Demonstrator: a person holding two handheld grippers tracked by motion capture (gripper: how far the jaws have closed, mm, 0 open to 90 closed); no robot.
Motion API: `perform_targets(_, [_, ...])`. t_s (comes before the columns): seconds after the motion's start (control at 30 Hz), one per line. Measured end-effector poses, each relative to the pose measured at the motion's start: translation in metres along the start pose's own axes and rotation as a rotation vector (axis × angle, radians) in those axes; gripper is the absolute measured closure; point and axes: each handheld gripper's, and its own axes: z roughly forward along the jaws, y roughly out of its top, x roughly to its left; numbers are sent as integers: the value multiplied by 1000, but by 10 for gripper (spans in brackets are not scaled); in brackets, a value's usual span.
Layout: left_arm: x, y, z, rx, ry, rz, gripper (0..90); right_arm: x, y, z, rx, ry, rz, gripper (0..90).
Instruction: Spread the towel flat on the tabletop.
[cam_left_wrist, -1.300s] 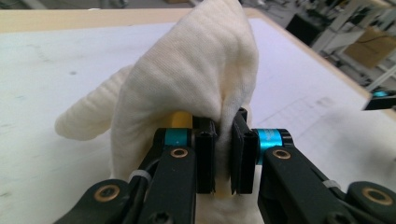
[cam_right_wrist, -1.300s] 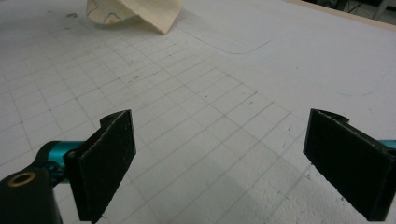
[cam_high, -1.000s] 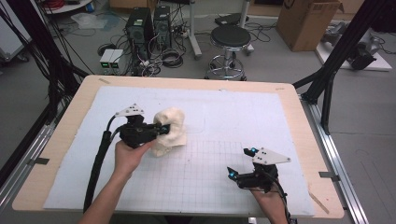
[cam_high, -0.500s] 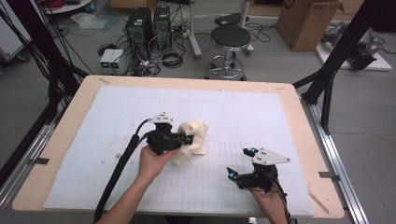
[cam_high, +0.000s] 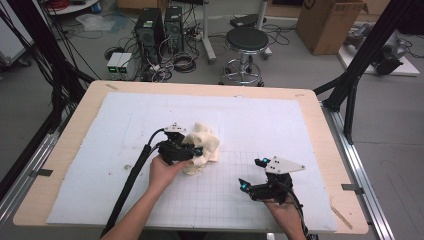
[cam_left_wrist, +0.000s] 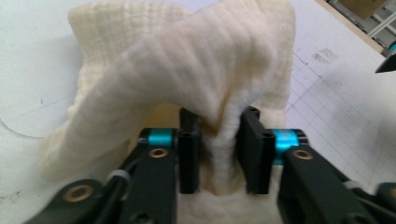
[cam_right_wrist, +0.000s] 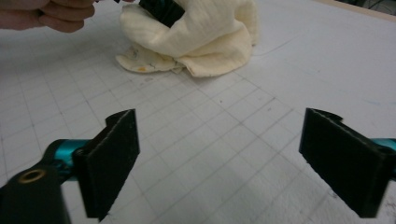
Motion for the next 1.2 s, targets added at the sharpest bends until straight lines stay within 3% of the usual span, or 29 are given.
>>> perform_targets(0.1, [-3,2,-8,-23,-39,20,562,1,7,7,4,18,-16,190])
perform_targets(0.2, [-3,3,-15,-33,-36,23,490,3,14,16,21,42,-48,294])
perform_targets(0.4, [4,3,-34,-62,-47,35,441,6,29,47,85,79,-108,447])
perform_targets(0.67, [20,-10,-41,-54,-40,10,477,-2,41,86,122,130,-53,540])
perform_targets(0.87, [24,-13,-47,-53,-43,24,478,-1,44,115,186,135,-61,628])
perform_targets(1.0, [23,-14,-48,-58,-49,28,478,-1,43,122,230,123,-83,696])
perform_targets(1.03, [23,-14,-49,-58,-51,28,478,-3,43,122,223,133,-75,795])
perform_targets(1.07, [24,-15,-49,-62,-53,31,478,-3,43,122,223,133,-75,795])
perform_targets(1.1, [24,-15,-49,-66,-57,31,478,-5,42,122,223,142,-68,855])
perform_targets(1.2, [24,-17,-51,-70,-63,39,478,-7,42,121,227,148,-75,869])
